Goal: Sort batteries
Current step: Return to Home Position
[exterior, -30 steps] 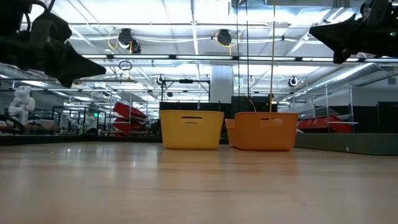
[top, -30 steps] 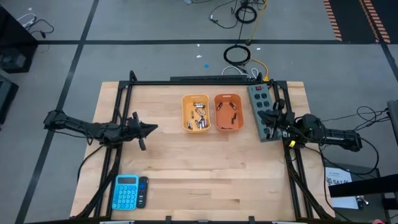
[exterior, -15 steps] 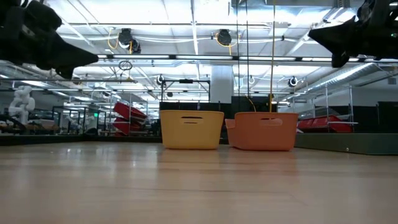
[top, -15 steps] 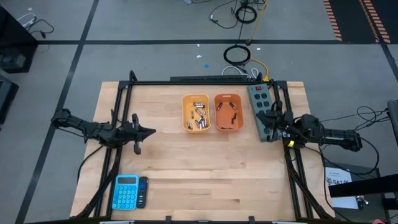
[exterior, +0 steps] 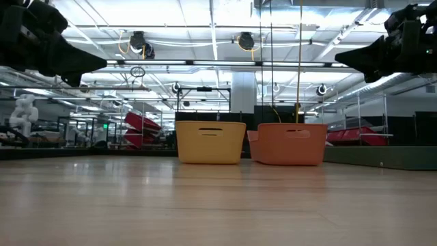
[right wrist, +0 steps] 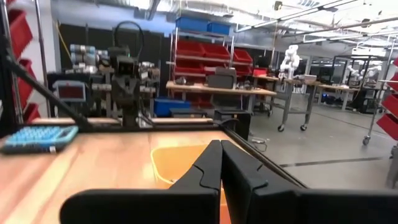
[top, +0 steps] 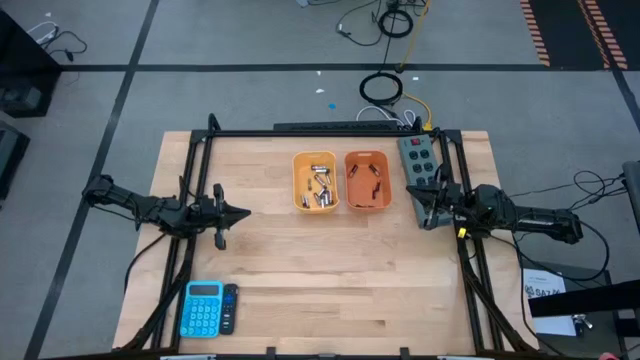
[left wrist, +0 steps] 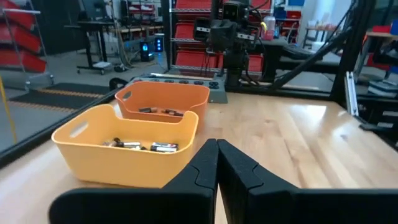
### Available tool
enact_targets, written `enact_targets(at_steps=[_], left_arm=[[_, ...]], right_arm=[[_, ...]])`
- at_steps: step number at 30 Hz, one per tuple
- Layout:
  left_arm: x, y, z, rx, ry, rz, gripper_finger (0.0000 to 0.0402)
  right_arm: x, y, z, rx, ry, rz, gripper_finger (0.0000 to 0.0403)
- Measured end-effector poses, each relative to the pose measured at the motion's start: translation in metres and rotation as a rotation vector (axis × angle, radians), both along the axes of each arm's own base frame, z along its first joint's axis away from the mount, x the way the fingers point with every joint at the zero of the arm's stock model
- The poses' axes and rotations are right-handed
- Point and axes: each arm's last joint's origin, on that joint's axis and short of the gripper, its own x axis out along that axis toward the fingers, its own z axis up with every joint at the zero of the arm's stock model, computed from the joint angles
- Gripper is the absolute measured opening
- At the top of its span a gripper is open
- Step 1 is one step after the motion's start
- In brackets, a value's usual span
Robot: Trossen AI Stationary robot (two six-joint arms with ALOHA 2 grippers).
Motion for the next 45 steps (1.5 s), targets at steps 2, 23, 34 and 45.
enact_targets(at_steps=[2, 23, 34, 45], left_arm=[[0.0, 0.0, 0.0, 0.035, 0.005, -0.003, 0.0014], [0.0, 0.0, -0.0002, 0.252, 0.034, -0.017, 0.0015], [0.0, 0.0, -0.0002, 0.252, 0.034, -0.017, 0.0015], [0.0, -0.0001, -0.0003, 0.252, 0.034, -0.017, 0.0015]], right_arm=[[0.0001, 0.0, -0.0008, -0.007, 0.01, -0.001, 0.0], [0.0001, 0.0, -0.0007, -0.008, 0.01, 0.0, 0.0], [0.0001, 0.0, -0.0007, -0.009, 0.01, 0.0, 0.0], [0.0001, 0.0, -0.0007, -0.009, 0.01, 0.0, 0.0]])
